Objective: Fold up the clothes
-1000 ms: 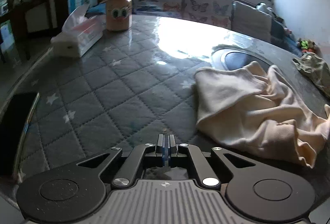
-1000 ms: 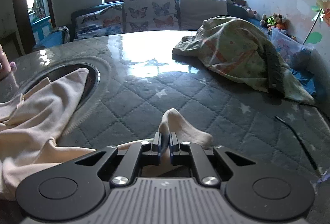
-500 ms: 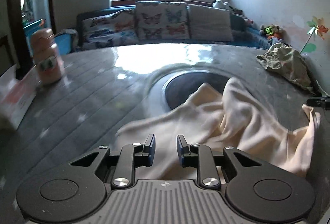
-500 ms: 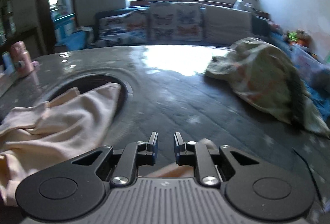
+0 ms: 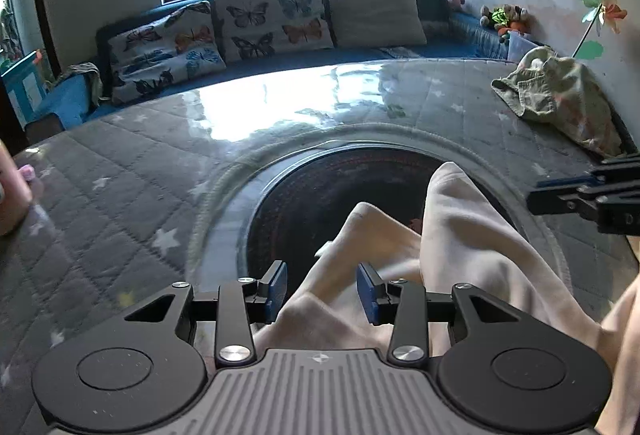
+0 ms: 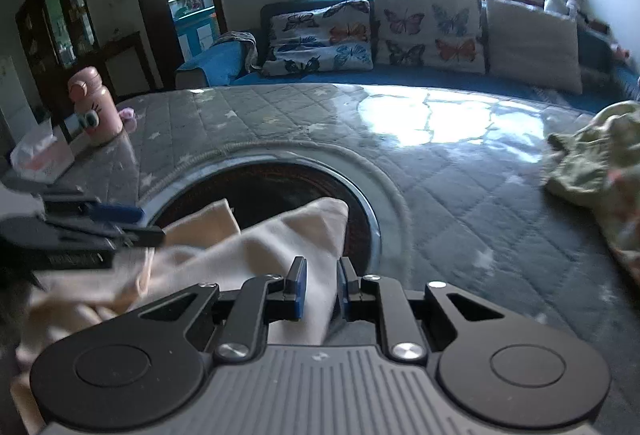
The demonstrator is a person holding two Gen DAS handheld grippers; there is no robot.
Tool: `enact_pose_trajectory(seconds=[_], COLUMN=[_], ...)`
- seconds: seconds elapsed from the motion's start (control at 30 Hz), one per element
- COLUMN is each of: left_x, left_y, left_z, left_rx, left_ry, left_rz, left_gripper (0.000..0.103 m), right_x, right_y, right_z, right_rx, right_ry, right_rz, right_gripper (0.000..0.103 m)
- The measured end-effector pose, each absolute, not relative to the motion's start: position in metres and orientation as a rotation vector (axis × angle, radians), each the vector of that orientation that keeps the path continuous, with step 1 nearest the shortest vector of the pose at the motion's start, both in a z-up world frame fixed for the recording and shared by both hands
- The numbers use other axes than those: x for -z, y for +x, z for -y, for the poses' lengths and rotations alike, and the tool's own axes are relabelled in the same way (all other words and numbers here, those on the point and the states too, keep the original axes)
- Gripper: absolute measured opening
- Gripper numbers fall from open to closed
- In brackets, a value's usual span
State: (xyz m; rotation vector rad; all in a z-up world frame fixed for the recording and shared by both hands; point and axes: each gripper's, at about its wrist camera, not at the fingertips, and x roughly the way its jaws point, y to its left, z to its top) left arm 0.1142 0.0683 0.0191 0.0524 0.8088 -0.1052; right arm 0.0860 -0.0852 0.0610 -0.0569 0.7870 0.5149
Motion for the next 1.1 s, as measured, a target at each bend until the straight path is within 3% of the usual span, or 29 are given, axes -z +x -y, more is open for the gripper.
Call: enact_pose_trajectory(seconds=[0.2,0.4,0.7,1.1], left_x=[-0.012,-0.006,-0.003,-0.002], left_y=[0.128,0.133,0.136,0.136], left_z=[-0.066,-0.065,-0.065,-0.063], left_rx=[0.139,0.184,0.21,0.204], left_ry=[0.057,0.063,0.064,0.075], left_rz=[-0.81,-0.813,-0.813,-0.806], left_gripper=[0.047,0.042,0.019,0.019], right_x=[-0.047,-0.035,-0.027,-0.025], right_y=[0.115,0.131,0.137,0.14], right_z=[0.071,0.069,0.062,0.06], right_rx=[-0.517,-0.494,-0.5,-0.494], right_ry=[-0.043,-0.023,-0.037,-0.026], right_rz=[-0.802,-0.816,-0.839,-0.835], right_gripper=[0.016,0.016,0.015,0.017])
